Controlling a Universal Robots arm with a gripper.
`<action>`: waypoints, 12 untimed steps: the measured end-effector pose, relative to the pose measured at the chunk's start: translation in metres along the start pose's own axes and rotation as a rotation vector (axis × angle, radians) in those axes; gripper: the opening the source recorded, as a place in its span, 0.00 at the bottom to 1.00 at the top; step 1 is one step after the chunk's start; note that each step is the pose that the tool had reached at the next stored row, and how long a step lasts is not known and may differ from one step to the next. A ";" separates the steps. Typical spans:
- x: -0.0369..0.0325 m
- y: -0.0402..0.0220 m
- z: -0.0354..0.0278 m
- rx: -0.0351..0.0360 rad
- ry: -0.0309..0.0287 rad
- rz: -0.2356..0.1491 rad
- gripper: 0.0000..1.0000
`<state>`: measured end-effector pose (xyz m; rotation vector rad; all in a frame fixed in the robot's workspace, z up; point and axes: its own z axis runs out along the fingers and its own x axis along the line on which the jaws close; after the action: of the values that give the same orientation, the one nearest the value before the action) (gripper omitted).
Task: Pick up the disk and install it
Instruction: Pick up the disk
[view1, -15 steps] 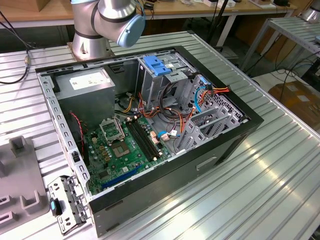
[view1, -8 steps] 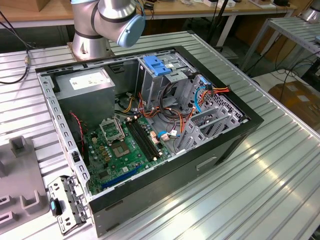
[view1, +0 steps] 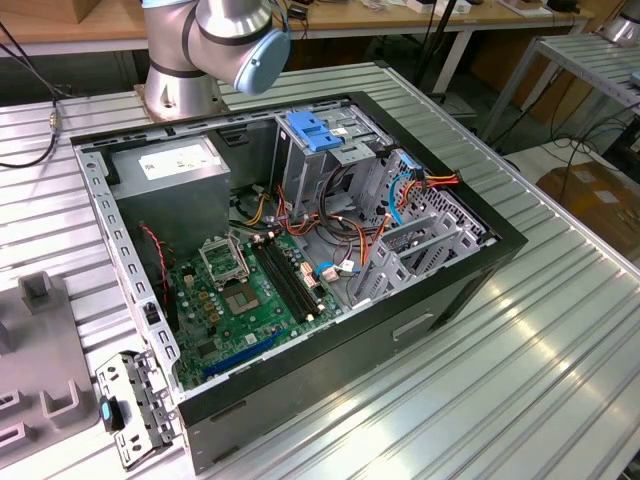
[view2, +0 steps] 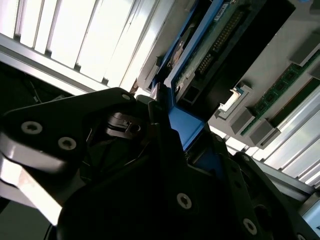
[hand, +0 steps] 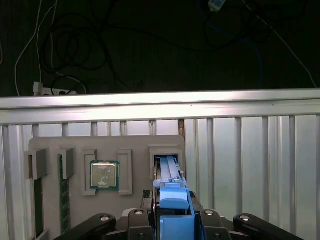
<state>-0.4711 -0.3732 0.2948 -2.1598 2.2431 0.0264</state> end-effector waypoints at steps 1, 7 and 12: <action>0.0000 0.0000 0.0000 0.0000 0.0000 0.000 0.37; 0.0000 0.0000 0.0000 0.0000 0.0000 0.001 0.37; 0.0000 0.0000 -0.0007 0.0002 0.0000 0.001 0.37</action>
<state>-0.4711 -0.3732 0.2955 -2.1587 2.2439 0.0262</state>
